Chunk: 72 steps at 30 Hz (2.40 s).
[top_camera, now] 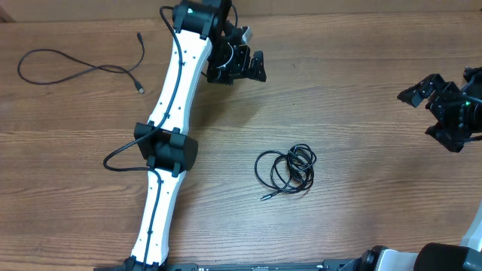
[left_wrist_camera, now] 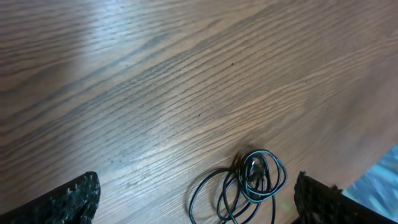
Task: Untangle cables
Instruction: 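Move both grippers to the central cable coil from either side, then grasp the coil with the right gripper and lift it upward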
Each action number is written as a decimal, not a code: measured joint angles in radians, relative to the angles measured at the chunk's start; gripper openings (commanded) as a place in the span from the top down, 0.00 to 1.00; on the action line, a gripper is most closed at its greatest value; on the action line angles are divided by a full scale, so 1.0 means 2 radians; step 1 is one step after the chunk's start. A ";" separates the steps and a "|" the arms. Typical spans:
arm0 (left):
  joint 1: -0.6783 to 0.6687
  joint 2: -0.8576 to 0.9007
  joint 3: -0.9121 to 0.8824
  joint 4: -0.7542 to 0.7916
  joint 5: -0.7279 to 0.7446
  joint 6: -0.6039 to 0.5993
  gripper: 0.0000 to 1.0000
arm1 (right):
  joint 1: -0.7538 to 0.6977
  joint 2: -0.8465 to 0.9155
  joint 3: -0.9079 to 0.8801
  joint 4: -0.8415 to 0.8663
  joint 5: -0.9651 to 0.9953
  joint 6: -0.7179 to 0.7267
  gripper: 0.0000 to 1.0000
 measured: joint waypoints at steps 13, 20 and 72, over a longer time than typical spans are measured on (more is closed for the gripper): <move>-0.018 -0.319 -0.246 -0.001 -0.110 -0.021 0.00 | 0.004 0.000 -0.001 -0.011 -0.004 0.000 0.00; -0.058 -0.338 -0.418 0.018 -0.123 -0.041 0.00 | 0.052 0.000 -0.021 -0.006 -0.005 0.000 0.00; -0.100 -0.322 -0.667 0.231 -0.127 -0.108 0.01 | 0.257 0.000 -0.448 0.441 -0.061 0.162 0.57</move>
